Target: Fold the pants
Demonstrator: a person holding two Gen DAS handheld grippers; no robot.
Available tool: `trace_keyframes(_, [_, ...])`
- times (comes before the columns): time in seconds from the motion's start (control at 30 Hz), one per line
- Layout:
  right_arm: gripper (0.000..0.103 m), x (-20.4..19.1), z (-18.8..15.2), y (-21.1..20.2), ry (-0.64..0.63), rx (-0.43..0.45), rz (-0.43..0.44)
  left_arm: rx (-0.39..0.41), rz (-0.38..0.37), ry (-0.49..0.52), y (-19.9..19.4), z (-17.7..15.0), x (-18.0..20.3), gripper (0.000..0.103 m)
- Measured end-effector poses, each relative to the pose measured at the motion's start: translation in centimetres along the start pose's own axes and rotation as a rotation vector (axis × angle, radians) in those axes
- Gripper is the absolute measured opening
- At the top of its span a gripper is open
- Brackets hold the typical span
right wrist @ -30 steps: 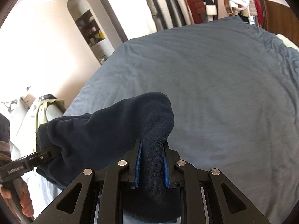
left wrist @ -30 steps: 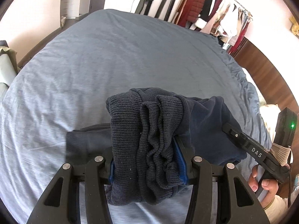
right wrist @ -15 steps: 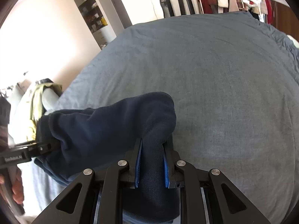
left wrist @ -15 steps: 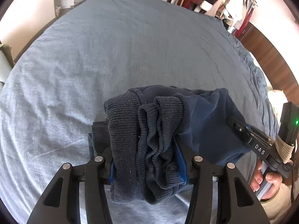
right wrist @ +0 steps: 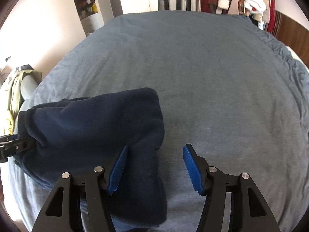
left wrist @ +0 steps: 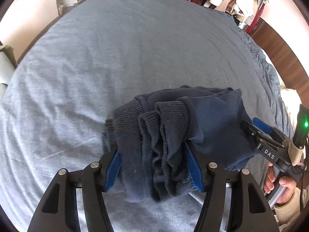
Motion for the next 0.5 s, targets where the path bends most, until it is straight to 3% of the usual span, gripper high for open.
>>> trace_keyframes(0.17, [0.059, -0.3, 0.4, -2.5, -0.056, 0.034, -0.073, 0.083, 0.125, 0.036, -3.0, 0.3, -0.8, 0.063])
trace_keyframes(0.33, [0.057, -2.0, 0.1, -4.1, -0.055, 0.085, 0.056, 0.143, 0.002, -0.013, -4.7, 0.9, 1.7, 0.055])
trace_keyframes(0.37, [0.053, -2.1, 0.0, -4.2, -0.053, 0.091, 0.070, 0.152, -0.013, 0.002, -4.7, 1.0, 2.5, 0.049])
trace_keyframes(0.43, [0.034, -2.3, -0.3, -3.9, -0.031, 0.093, 0.135, 0.165, -0.032, 0.049, -4.2, 1.6, 4.1, 0.041])
trace_keyframes(0.5, [0.029, -2.1, -1.0, -3.3, 0.009, 0.084, 0.185, 0.163, -0.037, 0.082, -3.0, 1.9, 5.2, 0.037])
Point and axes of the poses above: each gripper's, at about its wrist camera, not at the fingertips, and y roughly the way its jaws point, x to its right, z to its top, the point moved 9 cm from there along y, roughly the way its jaws point, and after that the axes turned 9 degrees about z, right-handed, at the moved point
